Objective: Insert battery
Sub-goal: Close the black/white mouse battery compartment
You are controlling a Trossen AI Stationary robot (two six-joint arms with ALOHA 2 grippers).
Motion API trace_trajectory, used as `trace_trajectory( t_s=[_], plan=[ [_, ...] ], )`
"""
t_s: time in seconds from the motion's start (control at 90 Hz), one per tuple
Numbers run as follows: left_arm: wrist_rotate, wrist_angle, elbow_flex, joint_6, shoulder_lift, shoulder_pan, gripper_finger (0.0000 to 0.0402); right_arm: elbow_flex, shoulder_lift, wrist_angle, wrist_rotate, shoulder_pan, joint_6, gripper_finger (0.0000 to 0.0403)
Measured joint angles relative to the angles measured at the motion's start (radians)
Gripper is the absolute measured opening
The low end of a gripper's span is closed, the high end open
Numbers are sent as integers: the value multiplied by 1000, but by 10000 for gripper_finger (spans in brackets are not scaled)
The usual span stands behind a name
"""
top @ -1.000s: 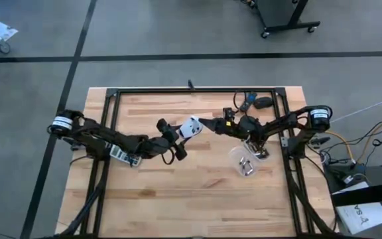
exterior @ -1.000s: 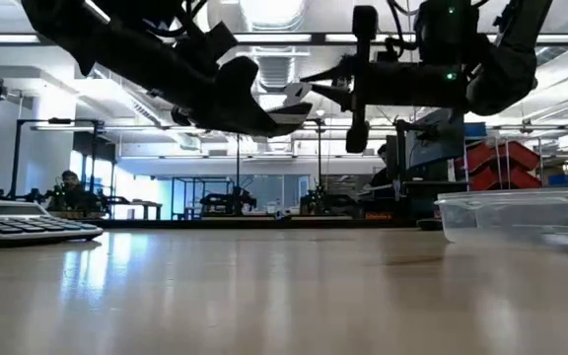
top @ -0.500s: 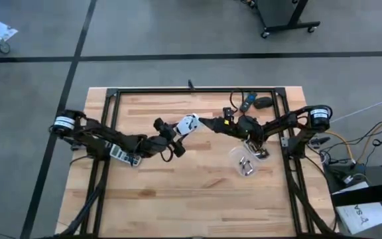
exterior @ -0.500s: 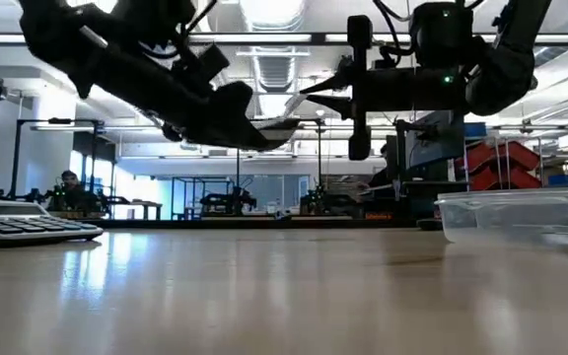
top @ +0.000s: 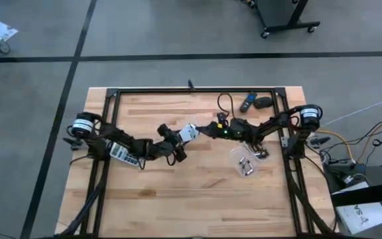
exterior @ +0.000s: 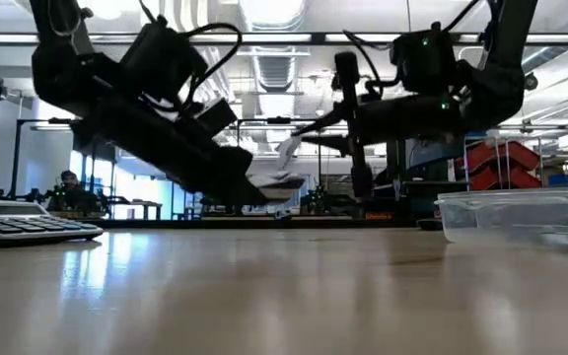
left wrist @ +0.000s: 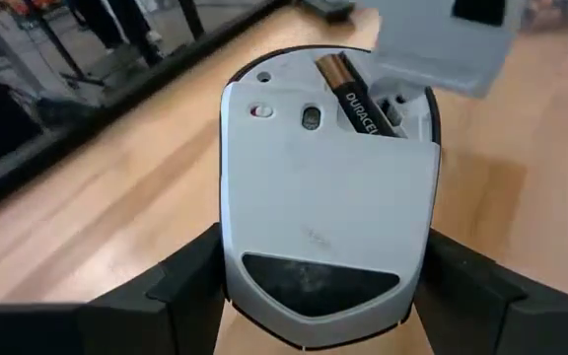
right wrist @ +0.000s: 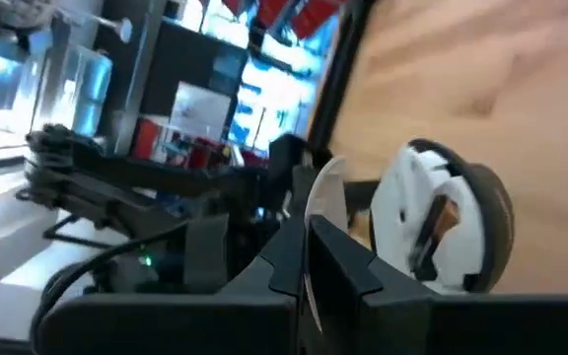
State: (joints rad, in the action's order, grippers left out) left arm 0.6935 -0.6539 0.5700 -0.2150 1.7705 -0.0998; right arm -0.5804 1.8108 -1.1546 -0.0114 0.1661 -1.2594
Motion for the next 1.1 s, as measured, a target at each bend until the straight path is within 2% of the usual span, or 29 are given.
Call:
trace_trajectory(
  t_s=[0.456, 0.744, 1.1],
  plan=[
    [-78, -86, -24, -51, 76, -2, 245, -21, 146, -86, -49, 14, -83, 0],
    [-77, -84, -25, -64, 88, -1, 245, -17, 148, -98, -41, 23, -62, 0],
    [-75, -70, -28, -65, 88, -1, 245, -17, 148, -29, -26, 22, -23, 0]
  ],
)
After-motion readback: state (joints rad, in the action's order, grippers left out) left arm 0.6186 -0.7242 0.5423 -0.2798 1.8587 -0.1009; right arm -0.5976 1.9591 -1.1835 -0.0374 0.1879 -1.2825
